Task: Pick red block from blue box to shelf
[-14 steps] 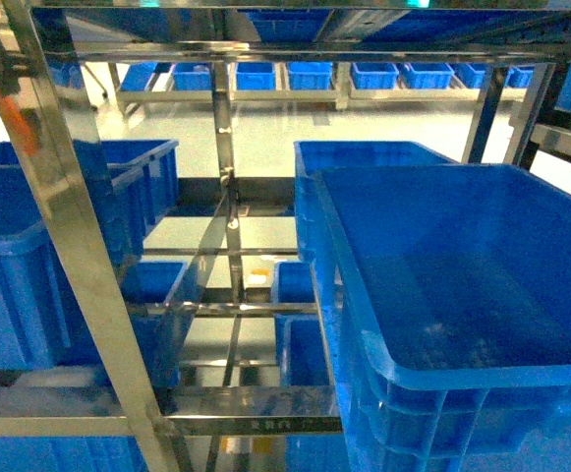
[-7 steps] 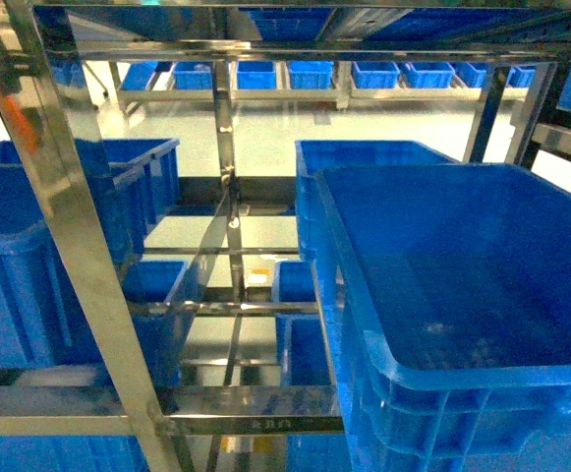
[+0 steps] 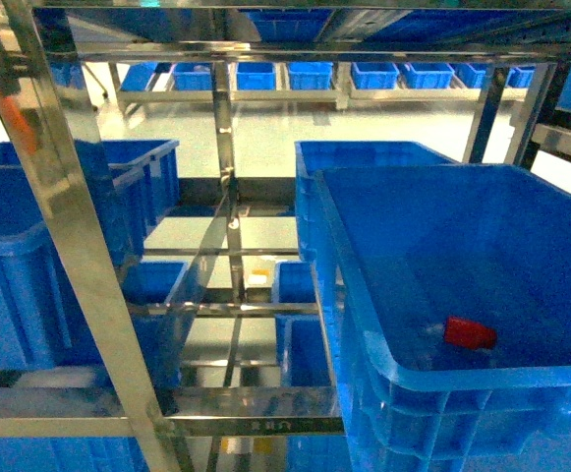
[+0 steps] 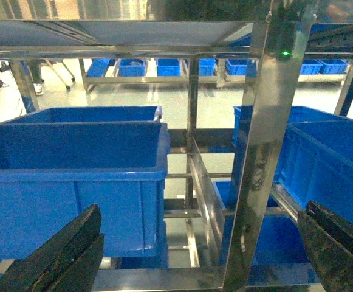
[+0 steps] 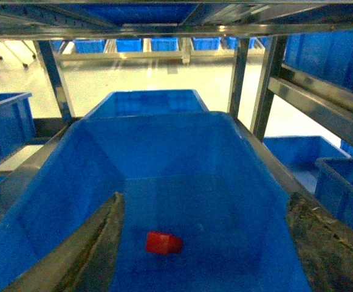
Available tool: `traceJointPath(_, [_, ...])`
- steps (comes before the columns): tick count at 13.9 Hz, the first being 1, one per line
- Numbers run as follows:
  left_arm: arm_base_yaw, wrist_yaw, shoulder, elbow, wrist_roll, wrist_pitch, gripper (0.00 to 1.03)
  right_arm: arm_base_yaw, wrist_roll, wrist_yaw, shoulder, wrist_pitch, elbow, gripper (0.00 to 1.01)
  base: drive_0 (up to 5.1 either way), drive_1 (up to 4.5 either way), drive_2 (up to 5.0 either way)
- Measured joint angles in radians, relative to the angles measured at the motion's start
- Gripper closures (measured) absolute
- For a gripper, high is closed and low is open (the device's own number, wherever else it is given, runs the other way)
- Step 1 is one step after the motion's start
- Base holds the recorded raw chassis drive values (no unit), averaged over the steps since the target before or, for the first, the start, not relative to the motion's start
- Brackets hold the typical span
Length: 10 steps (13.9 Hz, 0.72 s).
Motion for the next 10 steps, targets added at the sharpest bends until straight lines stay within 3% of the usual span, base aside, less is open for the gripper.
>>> traceJointPath(3, [0.0,0.0,0.0,0.0,0.0,0.0,0.05,-0.03,-0.017,-0.039,-0.083,0.122,-0.116,0.56,0.0,0.0,0.0])
traceJointPath(4, [0.0,0.0,0.0,0.0,0.0,0.0,0.05,-0.041,-0.017,-0.05,-0.117,0.082,-0.147,0.67,0.0,0.0,0.0])
traceJointPath(5, [0.0,0.0,0.0,0.0,0.0,0.0,0.05,-0.093,-0.018,-0.106,-0.17,0.039,-0.172,0.8,0.0,0.0,0.0])
traceJointPath(6, [0.0,0.0,0.0,0.0,0.0,0.0,0.05,-0.121,-0.018,-0.113,-0.23,0.007,-0.179,0.92,0.0,0.0,0.0])
traceJointPath(7, [0.0,0.0,0.0,0.0,0.0,0.0,0.05,-0.123,-0.02,-0.124,-0.301,-0.04,-0.187,0.99,0.0,0.0,0.0])
traceJointPath(10, [0.0,0.0,0.0,0.0,0.0,0.0,0.05,-0.117,-0.021,-0.125,-0.483,-0.2,-0.214,0.99,0.0,0.0,0.0])
